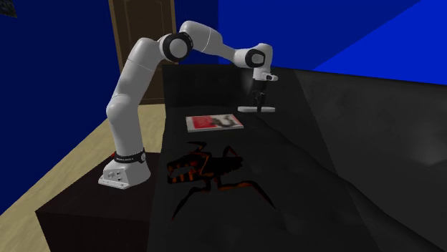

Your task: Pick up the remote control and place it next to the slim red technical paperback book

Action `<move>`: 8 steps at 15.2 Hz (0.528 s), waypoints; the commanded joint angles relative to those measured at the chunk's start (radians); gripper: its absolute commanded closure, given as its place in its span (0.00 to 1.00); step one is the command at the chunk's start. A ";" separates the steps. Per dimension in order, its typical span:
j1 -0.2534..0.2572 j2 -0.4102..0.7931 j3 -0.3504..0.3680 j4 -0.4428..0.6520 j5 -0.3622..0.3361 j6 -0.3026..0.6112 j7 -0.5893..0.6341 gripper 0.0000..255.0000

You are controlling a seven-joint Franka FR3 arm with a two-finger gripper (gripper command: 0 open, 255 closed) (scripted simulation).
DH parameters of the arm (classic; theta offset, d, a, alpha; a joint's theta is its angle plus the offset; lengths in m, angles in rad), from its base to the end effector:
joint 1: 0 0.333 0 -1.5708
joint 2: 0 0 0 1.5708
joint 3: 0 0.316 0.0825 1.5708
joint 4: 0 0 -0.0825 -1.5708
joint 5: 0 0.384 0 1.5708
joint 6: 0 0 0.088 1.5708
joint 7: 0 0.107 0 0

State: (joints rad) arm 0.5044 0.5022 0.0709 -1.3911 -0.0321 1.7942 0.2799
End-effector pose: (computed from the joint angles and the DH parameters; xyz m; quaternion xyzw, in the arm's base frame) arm 0.5865 0.3667 0.4123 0.9878 0.1478 -0.0452 0.0187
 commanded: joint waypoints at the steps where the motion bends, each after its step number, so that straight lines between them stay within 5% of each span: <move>1: 0.000 0.011 0.000 -0.010 -0.001 0.022 0.000 1.00; 8: -0.001 0.034 -0.002 -0.068 -0.003 0.103 0.001 1.00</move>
State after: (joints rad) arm 0.5052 0.5319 0.0700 -1.4532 -0.0344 1.8858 0.2828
